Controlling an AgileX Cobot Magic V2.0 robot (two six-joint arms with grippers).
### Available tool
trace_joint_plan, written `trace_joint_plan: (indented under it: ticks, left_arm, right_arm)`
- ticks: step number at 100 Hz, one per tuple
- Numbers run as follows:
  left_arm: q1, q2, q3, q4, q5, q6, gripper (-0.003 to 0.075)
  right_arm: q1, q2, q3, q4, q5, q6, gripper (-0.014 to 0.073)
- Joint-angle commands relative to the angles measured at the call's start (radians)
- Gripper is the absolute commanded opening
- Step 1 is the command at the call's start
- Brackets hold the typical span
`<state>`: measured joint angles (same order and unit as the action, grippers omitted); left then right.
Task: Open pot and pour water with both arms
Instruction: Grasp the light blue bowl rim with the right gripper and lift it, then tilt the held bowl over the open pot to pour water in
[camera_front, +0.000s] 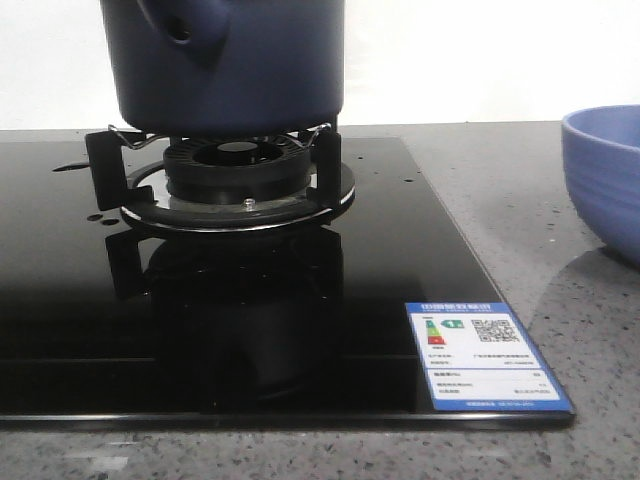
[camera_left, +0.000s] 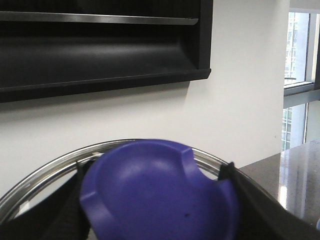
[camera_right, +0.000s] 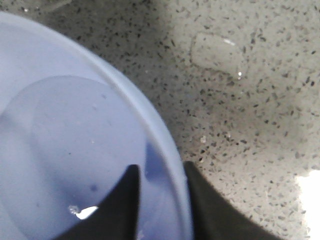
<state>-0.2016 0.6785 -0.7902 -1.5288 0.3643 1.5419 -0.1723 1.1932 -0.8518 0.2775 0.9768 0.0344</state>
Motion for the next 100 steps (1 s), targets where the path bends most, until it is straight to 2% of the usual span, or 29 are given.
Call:
trace_joint_plan:
  ticks: [1,6,19,33,50,69,100]
  left_arm:
    - [-0.009,-0.005,-0.034,-0.05,-0.014,-0.008,0.0242]
    - [-0.009,-0.005,-0.034,-0.05,-0.014,-0.008,0.0242]
    - [-0.009,-0.005,-0.034,-0.05,-0.015,-0.008,0.0242]
    - [-0.009,-0.005,-0.034,-0.05,-0.023,-0.008,0.0242]
    - [-0.009,-0.005,-0.034,-0.052,-0.023,-0.008,0.0242]
    - [-0.009,-0.005,-0.034,-0.052,-0.041,-0.008,0.0242]
    - [-0.009,-0.005,-0.034,-0.074,-0.047,-0.008,0.0242]
  right_arm:
    - [-0.007,-0.014,-0.023,0.024,-0.035,-0.011,-0.0025]
    - [-0.007,-0.014,-0.023,0.024,-0.036,-0.02,-0.007]
    - [-0.007,-0.02,-0.042,0.041,-0.017,-0.056,-0.0069]
    - [-0.004,-0.024,-0.151,0.041,0.062,-0.066,-0.0069]
    - [0.02,-0.017,-0.384,0.041,0.177,-0.076,-0.0059]
    - [0.096,0.066,-0.66,0.041,0.3,-0.076,-0.0058]
    - [0.28,0.291,-1.06,0.041,0.338,-0.046,-0.0058]
